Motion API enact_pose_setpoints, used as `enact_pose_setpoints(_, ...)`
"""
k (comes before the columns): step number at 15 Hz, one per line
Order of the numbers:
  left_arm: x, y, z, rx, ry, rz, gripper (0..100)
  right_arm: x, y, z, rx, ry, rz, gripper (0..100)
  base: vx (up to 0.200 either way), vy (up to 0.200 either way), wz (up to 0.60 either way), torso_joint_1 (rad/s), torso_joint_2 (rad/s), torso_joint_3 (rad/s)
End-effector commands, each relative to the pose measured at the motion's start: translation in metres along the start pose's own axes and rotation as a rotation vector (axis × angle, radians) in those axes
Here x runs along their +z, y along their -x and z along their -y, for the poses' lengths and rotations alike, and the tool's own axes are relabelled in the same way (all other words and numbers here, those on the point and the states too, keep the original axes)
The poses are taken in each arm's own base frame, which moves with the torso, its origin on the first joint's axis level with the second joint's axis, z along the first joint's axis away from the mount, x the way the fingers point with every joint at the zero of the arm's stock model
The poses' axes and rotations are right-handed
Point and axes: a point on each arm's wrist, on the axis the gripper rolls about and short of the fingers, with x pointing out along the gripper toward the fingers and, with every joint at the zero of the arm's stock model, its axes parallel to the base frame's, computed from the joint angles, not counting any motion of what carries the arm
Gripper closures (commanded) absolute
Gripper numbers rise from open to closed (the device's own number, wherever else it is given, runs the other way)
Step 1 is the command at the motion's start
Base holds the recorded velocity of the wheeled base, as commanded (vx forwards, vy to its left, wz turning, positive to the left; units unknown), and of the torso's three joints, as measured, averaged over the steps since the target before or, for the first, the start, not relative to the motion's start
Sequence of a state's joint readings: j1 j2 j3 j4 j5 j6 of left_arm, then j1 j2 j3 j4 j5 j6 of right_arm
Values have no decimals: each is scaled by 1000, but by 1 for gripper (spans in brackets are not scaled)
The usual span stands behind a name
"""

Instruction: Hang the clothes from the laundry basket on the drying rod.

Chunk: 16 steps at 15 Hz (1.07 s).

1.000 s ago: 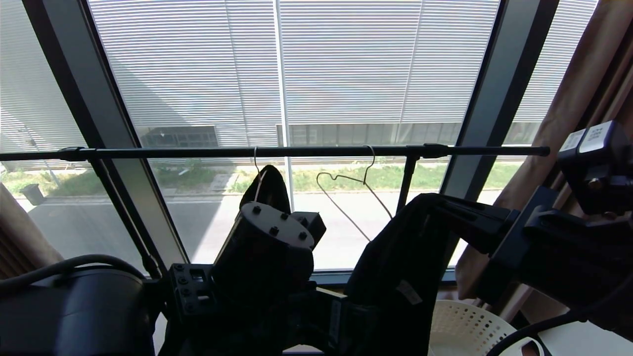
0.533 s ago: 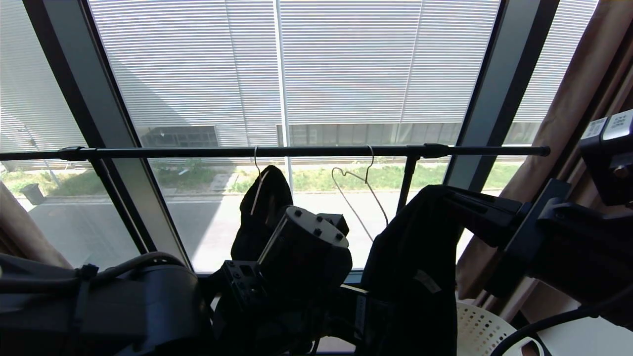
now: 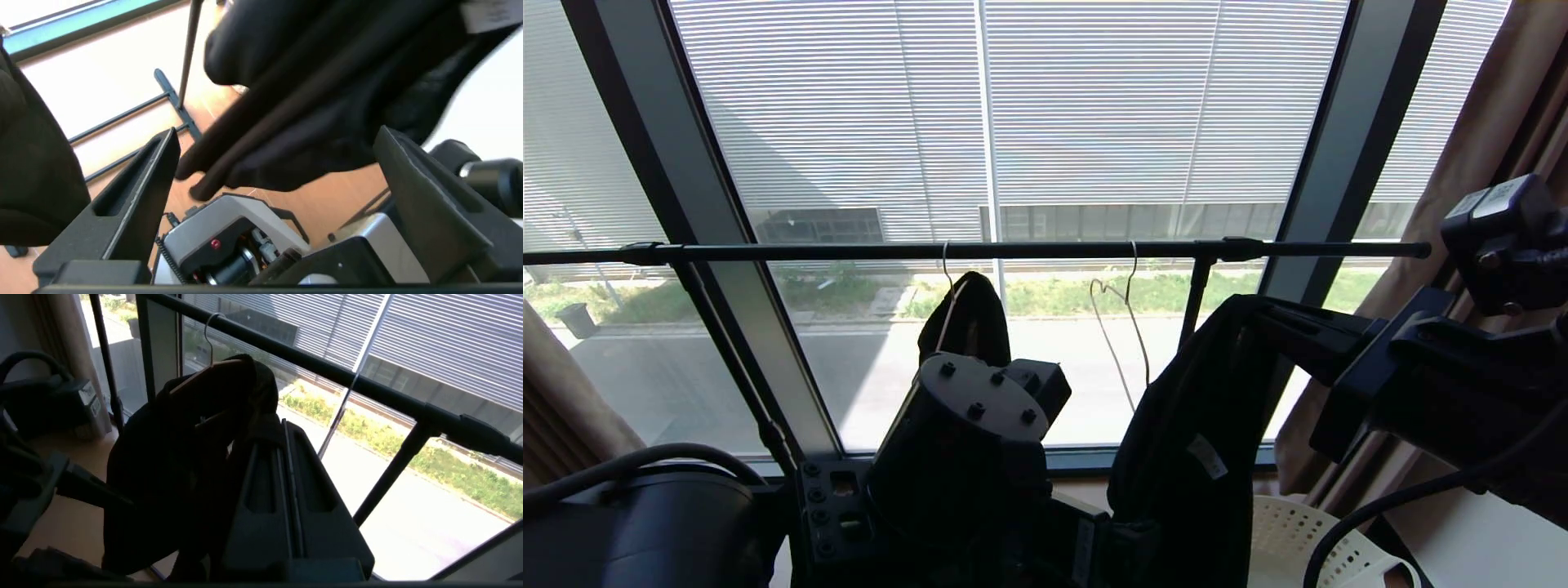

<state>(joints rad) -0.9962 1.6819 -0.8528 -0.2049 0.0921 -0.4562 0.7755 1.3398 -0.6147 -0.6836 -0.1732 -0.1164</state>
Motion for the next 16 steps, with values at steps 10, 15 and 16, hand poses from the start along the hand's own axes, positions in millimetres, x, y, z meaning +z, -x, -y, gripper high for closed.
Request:
enact_pose_setpoints(10,4,-48,11,28,-5,-33,0,4,-1,-11,-27,-2,23,100,0,0,0,0,0,0)
enact_pose_setpoints(15,4,-59,-1,98,13,-30,0,3,0,-14,-41,-3,26,100,0,0,0,0,0,0)
enact_pose_setpoints(16,6,-59,-1,98,14,-25,0,2,0,-14,-41,-2,21,100,0,0,0,0,0,0)
